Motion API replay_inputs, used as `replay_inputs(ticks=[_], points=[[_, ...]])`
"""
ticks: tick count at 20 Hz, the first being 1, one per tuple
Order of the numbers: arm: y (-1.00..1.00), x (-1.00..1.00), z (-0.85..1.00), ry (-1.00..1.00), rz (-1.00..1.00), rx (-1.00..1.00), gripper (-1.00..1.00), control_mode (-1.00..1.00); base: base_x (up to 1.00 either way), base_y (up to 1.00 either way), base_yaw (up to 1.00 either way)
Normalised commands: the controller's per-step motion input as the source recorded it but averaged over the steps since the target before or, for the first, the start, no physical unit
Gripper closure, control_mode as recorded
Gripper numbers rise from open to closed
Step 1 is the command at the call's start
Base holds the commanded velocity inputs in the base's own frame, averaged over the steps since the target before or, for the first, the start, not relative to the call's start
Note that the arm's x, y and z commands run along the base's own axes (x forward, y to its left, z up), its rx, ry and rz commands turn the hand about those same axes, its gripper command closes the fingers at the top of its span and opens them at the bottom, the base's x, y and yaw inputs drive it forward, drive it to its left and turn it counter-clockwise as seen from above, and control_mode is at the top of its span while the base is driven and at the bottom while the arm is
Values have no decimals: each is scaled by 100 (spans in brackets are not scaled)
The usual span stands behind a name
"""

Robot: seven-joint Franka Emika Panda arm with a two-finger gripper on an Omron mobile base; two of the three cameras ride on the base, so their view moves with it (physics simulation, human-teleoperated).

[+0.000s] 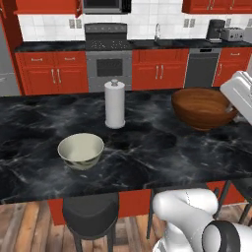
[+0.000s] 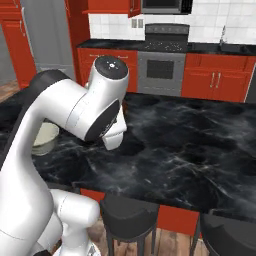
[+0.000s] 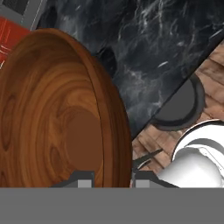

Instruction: Pick up the bowls from the cabinet and place each bowl in front of a stool on the dining counter.

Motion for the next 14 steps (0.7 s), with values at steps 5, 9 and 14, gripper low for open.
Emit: replay_inputs(ticks=[5, 9, 14], points=[[0, 0, 0, 0, 0, 0, 100, 100, 0, -62, 0], [-12, 7, -16, -1, 0, 1, 100, -100, 9, -45, 0], [-16, 45, -87, 0, 2, 1, 100, -100, 0, 0, 0]])
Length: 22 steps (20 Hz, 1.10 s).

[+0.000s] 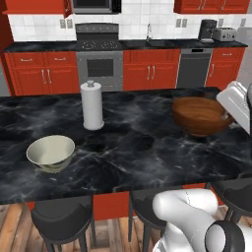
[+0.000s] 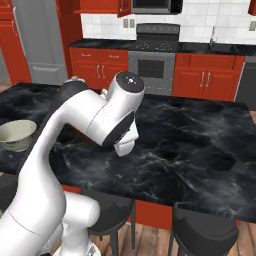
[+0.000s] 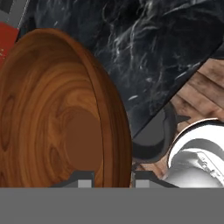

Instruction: Pick up the bowls from the cabinet and place each bowl in front of a stool on the dining counter.

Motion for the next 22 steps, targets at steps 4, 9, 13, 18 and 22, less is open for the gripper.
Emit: replay_inputs(ticks=[4, 9, 13, 18, 22], points=[[21, 56, -100, 0, 6, 0, 100, -100, 0, 0, 0], [30, 68, -97, 0, 7, 0, 100, -100, 0, 0, 0], [7, 73, -81, 0, 5, 0, 100, -100, 0, 0, 0], [0, 57, -52, 0, 0, 0, 100, -100, 0, 0, 0], [0, 40, -36, 0, 0, 0, 100, -100, 0, 0, 0]])
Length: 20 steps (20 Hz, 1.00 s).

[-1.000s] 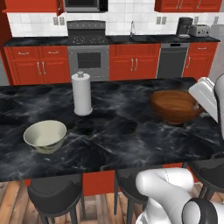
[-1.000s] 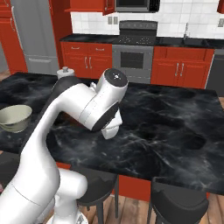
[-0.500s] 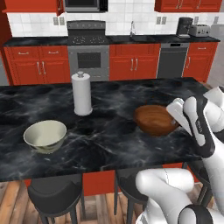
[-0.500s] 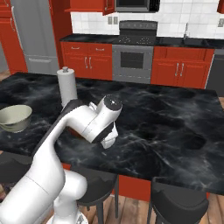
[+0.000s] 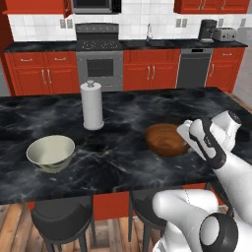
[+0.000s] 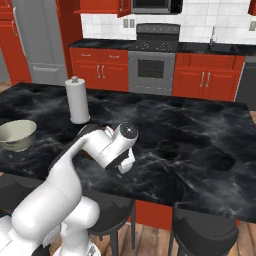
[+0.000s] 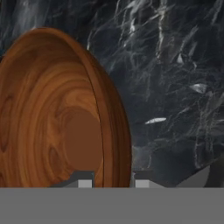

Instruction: Pick up the bowls from the cabinet and place each bowl in front of a stool on the dining counter.

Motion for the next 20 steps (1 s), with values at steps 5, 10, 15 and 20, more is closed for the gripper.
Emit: replay_inputs(ticks=[5, 10, 15, 20], points=[[0, 20, -43, 0, 0, 0, 100, -100, 0, 0, 0], [0, 0, -30, 0, 0, 0, 100, -100, 0, 0, 0], [0, 0, -35, 0, 0, 0, 100, -100, 0, 0, 0], [0, 2, -29, 0, 0, 0, 100, -100, 0, 0, 0]])
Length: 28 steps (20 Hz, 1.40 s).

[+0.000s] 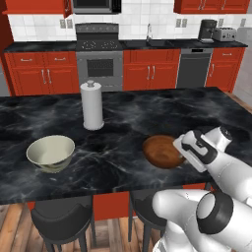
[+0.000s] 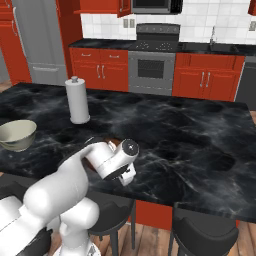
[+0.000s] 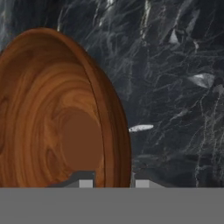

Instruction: Pick up the bowls from the cabinet and place each bowl in front of a stool on the dining counter.

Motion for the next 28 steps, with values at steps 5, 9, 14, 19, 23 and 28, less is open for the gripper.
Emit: replay_inputs(ticks=[5, 9, 14, 19, 23, 28], points=[[0, 16, -16, 0, 0, 0, 100, -100, 0, 0, 0], [0, 21, -5, 0, 0, 0, 100, -100, 0, 0, 0], [0, 0, 0, 0, 0, 0, 100, -100, 0, 0, 0], [0, 0, 0, 0, 0, 0, 100, -100, 0, 0, 0], [0, 0, 0, 0, 0, 0, 100, -100, 0, 0, 0], [0, 0, 0, 0, 0, 0, -100, -100, 0, 0, 0]])
